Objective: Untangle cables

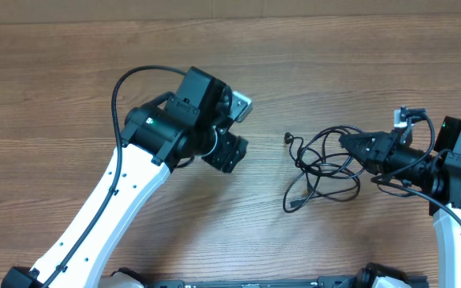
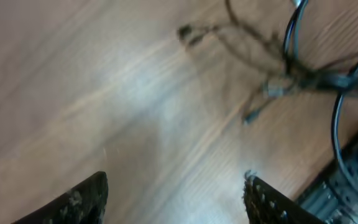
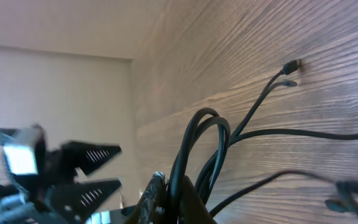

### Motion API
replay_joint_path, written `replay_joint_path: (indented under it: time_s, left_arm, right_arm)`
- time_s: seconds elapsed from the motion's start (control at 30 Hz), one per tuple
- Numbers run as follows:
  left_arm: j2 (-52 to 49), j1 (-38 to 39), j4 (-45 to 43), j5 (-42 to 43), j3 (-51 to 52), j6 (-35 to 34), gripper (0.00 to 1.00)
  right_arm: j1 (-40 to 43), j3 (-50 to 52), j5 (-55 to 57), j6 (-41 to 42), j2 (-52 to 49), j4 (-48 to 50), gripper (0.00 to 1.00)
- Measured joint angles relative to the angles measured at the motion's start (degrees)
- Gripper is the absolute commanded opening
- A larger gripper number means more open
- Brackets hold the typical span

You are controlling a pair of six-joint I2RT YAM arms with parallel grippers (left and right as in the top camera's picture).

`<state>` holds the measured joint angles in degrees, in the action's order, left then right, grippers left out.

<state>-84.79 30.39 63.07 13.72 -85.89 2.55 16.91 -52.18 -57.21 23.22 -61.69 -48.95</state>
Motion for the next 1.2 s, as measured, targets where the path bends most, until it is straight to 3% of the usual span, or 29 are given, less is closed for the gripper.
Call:
replay_joint_path:
  time_s: [0.07, 0.23, 0.33, 0.5, 0.63, 1.0, 1.07, 1.13, 1.2]
  left_arm:
    - [0.00, 0.00, -4.98, 2.64, 0.02, 1.55, 0.99]
    - [0.00, 0.07, -16.74, 16.06, 0.02, 0.96, 1.00]
    - [0.00, 1.62, -17.86, 22.84, 0.02, -1.49, 1.00]
    - [-0.44, 8.28, -17.68, 25.99, 0.02, -3.15, 1.00]
    - [-1.16, 13.92, -17.14, 22.95, 0.02, -4.37, 0.99]
    - [-6.95, 20.02, -16.00, 9.75, 0.02, -7.98, 0.70]
    - [-9.07, 20.65, -16.24, 9.42, 0.02, -8.22, 0.62]
    - [-9.88, 21.03, -16.41, 9.35, 0.02, -8.55, 0.47]
    - [-10.12, 21.44, -16.44, 9.20, 0.02, -8.46, 0.41]
  right_arm:
    - [0.00, 0.00, 0.02, -2.34, 0.00, -0.92, 0.04]
    - [0.00, 0.00, 0.00, -7.06, 0.00, -2.10, 0.04]
    - [0.00, 0.00, -0.02, -8.50, 0.00, -2.01, 0.04]
    - [0.00, 0.00, 0.02, -10.14, 0.00, -2.05, 0.04]
    - [0.00, 0.00, 0.90, -10.54, 0.00, -2.08, 0.04]
    - [-0.02, 0.00, 0.37, -11.06, 0.00, -2.73, 0.04]
    - [0.00, 0.00, 0.39, -11.08, 0.00, -2.93, 0.04]
    - [0.00, 0.00, 0.39, -11.15, 0.00, -2.93, 0.04]
    - [0.00, 0.00, 0.39, -11.19, 0.00, -2.95, 0.04]
